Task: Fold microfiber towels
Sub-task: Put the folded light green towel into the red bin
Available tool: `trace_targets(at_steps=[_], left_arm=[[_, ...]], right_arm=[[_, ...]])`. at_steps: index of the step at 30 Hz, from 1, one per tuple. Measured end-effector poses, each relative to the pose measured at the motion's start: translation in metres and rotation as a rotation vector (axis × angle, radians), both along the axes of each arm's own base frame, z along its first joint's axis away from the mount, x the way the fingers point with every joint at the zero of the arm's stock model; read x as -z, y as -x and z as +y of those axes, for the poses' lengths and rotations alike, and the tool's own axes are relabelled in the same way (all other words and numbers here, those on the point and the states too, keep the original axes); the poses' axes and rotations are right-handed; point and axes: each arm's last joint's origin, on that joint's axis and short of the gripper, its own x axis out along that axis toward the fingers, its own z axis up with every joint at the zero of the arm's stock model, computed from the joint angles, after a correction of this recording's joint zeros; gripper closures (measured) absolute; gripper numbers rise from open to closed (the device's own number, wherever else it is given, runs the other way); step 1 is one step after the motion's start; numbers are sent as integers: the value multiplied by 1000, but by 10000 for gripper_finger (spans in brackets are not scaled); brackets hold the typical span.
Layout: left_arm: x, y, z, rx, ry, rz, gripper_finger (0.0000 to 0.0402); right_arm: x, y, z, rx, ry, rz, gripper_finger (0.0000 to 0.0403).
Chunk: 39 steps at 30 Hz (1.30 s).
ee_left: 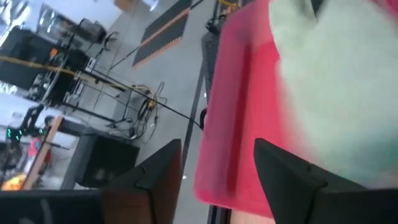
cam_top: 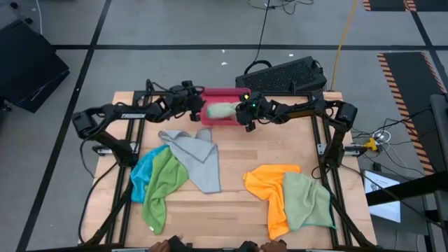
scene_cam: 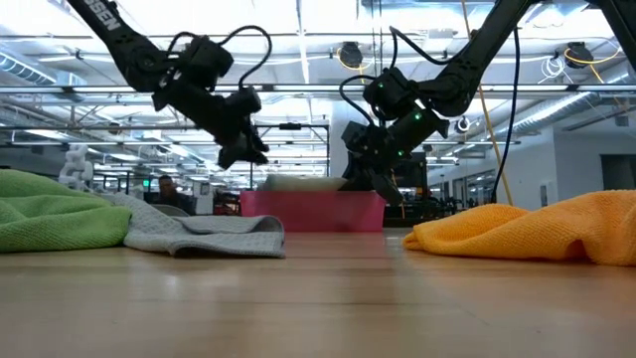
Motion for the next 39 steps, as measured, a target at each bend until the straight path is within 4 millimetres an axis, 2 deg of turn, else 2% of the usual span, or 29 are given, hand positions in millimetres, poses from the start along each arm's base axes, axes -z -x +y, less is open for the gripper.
trace_targets(at_steps=[6, 9, 11, 14, 18, 21, 25, 31, 35, 39], left_arm=[[-27, 2, -12, 29, 95, -225, 235], [-32, -2, -15, 80, 252, -384, 248], [-29, -7, -18, 143, 355, -412, 251], [-12, -14, -27, 176, 469, -343, 240], [-7, -22, -31, 164, 468, -348, 191], [10, -26, -29, 134, 520, -306, 154], [27, -31, -27, 127, 542, -256, 133], [26, -31, -19, 11, 423, -279, 156], [24, -24, -5, -24, 372, -275, 189], [11, -23, 12, -70, 378, -346, 206]], right_arm=[[0, -2, 3, -14, 4, 0, 369], [0, -3, 5, -24, 10, -1, 369], [-1, -4, 6, -26, 12, -6, 369], [-1, -4, 6, -27, 9, -7, 369], [-1, -4, 6, -26, 9, -9, 369], [-2, -5, 6, -20, 12, -21, 369], [-8, -7, 4, 22, 25, -93, 370], [-17, -10, -4, 77, 78, -140, 388], [-30, -14, -15, 122, 116, -174, 390], [-45, -15, -29, 196, 158, -207, 389]])
